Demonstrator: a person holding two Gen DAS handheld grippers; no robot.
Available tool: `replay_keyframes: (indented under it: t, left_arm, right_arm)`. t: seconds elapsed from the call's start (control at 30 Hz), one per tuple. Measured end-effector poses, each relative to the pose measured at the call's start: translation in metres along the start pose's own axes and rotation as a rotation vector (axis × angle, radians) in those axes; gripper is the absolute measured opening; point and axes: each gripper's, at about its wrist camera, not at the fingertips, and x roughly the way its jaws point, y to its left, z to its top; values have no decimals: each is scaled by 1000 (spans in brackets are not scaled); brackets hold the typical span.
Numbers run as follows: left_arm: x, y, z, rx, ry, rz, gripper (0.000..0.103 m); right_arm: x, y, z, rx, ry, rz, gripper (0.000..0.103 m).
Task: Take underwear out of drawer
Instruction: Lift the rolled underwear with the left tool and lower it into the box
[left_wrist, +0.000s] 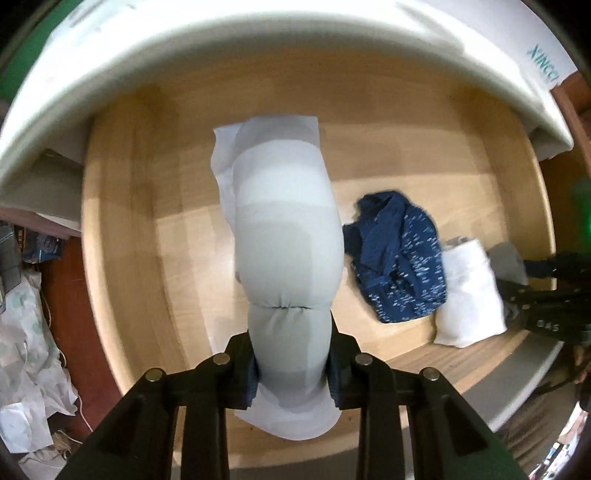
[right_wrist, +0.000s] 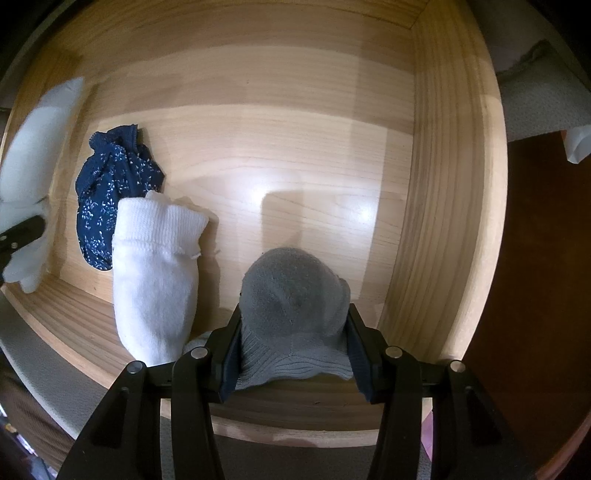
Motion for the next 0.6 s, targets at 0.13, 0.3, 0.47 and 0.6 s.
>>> replay_keyframes:
  t: [0.13,0.3,0.47,0.6]
  left_arm:
    - [-22,-8,-4,2,-31,-5,29]
    - [-53,11,-18,16,-72,-12,29]
    - [-69,9,-31,30,-107,0,29]
    - [-69,-4,-33,40,-137,-1,29]
  right_arm:
    - [1,0,1,-2,1,0,47]
    - [2,0,3,-2,1,0,47]
    - [1,1,3,-2,1,1,47]
    - [1,2,4,-4,0,1,47]
